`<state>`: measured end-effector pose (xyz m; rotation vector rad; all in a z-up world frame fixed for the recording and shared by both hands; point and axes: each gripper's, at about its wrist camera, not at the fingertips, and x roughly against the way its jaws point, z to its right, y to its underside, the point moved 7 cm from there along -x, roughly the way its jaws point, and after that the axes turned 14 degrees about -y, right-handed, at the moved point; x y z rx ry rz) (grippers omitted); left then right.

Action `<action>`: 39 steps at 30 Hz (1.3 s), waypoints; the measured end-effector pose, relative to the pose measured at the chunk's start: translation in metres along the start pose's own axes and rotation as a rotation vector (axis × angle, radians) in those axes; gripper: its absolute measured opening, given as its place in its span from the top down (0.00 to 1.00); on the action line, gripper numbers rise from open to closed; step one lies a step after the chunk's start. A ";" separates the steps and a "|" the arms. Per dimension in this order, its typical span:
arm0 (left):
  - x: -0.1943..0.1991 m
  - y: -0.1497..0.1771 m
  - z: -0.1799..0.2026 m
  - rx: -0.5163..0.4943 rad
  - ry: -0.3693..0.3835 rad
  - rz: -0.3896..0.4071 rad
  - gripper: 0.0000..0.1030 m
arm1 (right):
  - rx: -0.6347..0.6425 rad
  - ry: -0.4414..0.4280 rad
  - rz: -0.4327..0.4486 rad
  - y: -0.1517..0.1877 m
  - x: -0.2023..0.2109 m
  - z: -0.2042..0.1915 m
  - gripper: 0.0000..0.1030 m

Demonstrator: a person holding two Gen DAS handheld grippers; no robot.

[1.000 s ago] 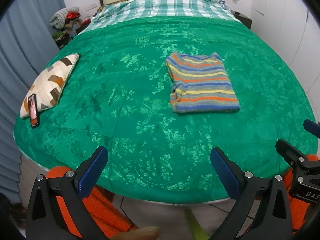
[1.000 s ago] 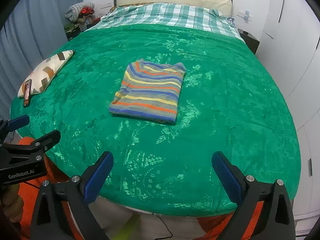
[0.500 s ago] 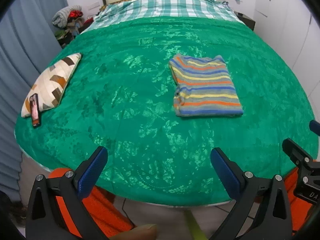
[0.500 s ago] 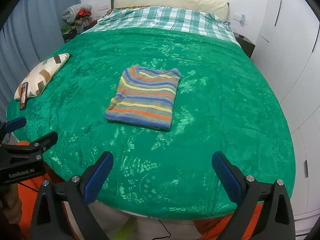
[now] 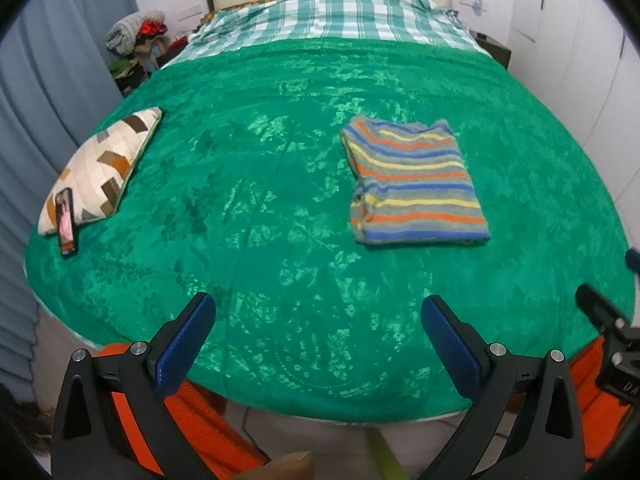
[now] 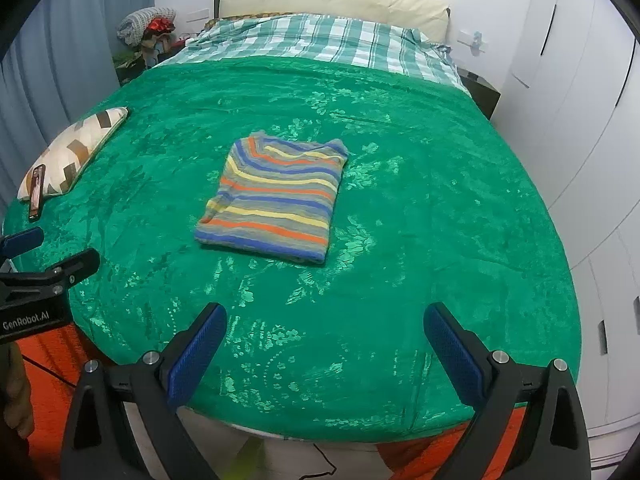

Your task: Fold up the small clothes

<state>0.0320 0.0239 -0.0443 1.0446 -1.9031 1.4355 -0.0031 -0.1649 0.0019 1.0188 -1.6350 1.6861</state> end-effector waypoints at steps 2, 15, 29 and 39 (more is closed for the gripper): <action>0.000 0.001 0.002 -0.016 -0.011 0.004 0.00 | -0.001 0.007 0.001 0.000 0.001 0.001 0.05; 0.000 0.006 0.009 -0.033 -0.006 -0.027 0.00 | 0.008 0.032 -0.005 0.001 -0.001 0.004 0.05; 0.002 0.001 0.004 -0.012 0.018 -0.002 0.01 | 0.005 0.015 -0.010 0.001 -0.002 0.003 0.05; 0.009 -0.005 0.011 -0.045 -0.018 0.027 0.00 | -0.038 -0.080 -0.025 -0.005 -0.006 -0.003 0.05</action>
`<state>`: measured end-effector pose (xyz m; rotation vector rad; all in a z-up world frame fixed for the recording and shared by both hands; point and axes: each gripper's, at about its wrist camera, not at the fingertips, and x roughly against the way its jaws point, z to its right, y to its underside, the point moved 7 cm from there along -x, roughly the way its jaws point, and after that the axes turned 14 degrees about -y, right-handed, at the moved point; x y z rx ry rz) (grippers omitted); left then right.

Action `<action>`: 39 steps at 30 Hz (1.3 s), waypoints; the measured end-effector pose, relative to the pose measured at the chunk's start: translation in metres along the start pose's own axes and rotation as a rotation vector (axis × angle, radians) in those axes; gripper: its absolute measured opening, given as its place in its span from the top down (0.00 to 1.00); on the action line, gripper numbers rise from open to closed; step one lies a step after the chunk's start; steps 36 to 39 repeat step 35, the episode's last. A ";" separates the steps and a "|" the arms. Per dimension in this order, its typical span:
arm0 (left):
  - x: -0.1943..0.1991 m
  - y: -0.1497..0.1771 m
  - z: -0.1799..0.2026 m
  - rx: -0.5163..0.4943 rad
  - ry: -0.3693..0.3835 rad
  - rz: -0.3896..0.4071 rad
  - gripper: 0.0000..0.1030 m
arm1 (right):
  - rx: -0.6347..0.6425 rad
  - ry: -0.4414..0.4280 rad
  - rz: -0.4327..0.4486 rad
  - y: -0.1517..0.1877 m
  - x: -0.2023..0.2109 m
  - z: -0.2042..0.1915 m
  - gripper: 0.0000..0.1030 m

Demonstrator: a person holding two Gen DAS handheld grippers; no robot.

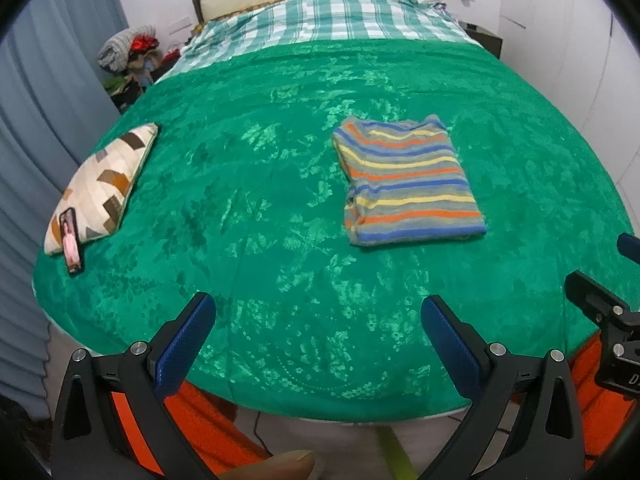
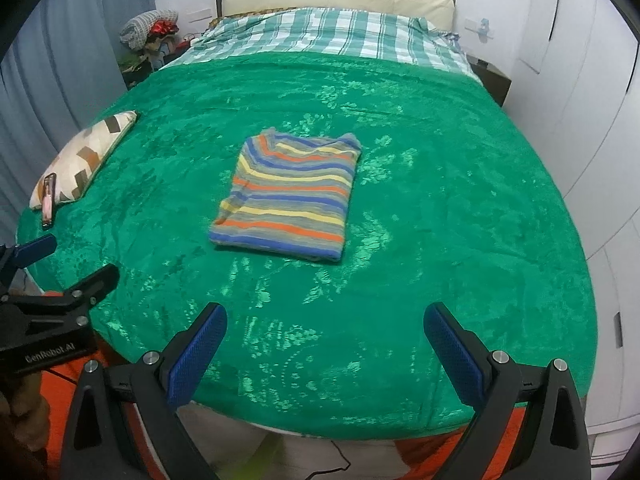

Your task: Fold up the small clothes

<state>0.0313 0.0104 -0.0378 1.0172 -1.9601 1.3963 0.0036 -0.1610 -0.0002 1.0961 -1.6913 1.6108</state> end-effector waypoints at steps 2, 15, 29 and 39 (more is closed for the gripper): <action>0.002 -0.002 0.001 -0.003 -0.025 0.005 0.00 | -0.003 -0.007 -0.001 0.000 0.000 -0.002 0.05; 0.004 -0.008 -0.001 0.037 0.029 -0.016 0.01 | 0.004 0.005 0.014 -0.008 0.004 -0.002 0.05; 0.014 -0.017 0.004 0.039 0.055 0.015 0.01 | 0.011 0.033 0.039 -0.015 0.007 0.002 0.05; 0.022 -0.019 0.007 0.023 0.040 0.057 0.01 | 0.009 0.034 0.047 -0.016 0.009 0.004 0.05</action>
